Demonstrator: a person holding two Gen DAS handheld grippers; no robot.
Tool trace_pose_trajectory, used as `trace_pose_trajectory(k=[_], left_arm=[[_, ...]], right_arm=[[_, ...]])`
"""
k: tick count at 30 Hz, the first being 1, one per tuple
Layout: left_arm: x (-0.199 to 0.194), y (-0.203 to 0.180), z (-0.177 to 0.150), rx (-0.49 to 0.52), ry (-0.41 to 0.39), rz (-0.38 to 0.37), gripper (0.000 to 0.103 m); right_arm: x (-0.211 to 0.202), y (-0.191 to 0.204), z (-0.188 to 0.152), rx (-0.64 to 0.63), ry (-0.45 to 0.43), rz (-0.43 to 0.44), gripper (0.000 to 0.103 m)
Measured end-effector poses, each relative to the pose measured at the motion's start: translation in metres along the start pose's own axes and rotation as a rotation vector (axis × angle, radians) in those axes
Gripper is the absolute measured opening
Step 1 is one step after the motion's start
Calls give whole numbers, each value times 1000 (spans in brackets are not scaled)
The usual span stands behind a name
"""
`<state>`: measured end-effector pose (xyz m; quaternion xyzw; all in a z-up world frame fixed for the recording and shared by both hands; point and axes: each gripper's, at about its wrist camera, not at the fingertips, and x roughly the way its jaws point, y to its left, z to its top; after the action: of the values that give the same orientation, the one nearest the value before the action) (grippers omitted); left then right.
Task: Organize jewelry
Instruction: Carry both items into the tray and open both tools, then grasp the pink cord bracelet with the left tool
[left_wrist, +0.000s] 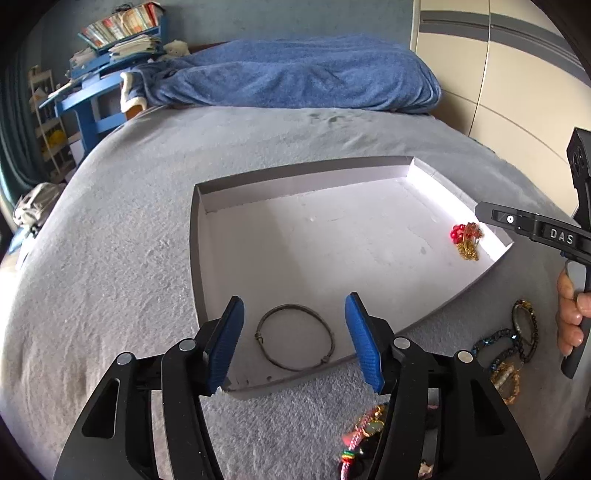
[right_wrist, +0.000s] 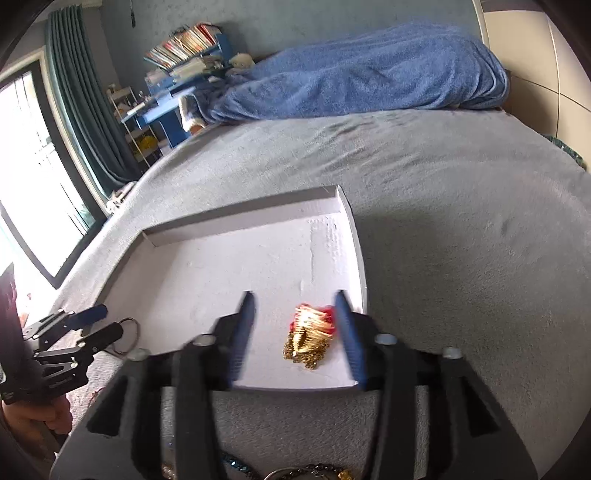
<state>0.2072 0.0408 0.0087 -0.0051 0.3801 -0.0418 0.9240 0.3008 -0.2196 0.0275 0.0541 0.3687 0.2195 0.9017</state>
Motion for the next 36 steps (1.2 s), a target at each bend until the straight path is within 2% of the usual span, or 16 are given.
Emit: trace_pose_trajectory(k=[2,3,6,10,16,26,31,36], left_arm=[[-5,0,-3,-6,-11,-5,61],[-9,0,-5,-9,-21,2,74],[-22,-7,-11,19,-59,7,81],[-36,-15,-21,45,-75,11,81],[-47,-14,-39,-9,-52,-12,82],[-62,-20,-70,-26,-33,-19,83],[-63,-18,-87,-55,-17,-31,83],[-70,-13,-93,-95,-48,-38,83]], right_arm=[[-6,-2,-2,5,-17,3,53],[-9,-4,-2,6,-25,3,53],[-21,-9,-9,20,-45,5,53],[-34,-15,-22,9,-52,-13,53],[-51,-16,-47,0,-40,-36,55],[-82,-15,-92,7,-29,-69,55],[-84,-11,-105,-8,-19,-81,55],[-79,-1,-110,-68,1,-80,55]])
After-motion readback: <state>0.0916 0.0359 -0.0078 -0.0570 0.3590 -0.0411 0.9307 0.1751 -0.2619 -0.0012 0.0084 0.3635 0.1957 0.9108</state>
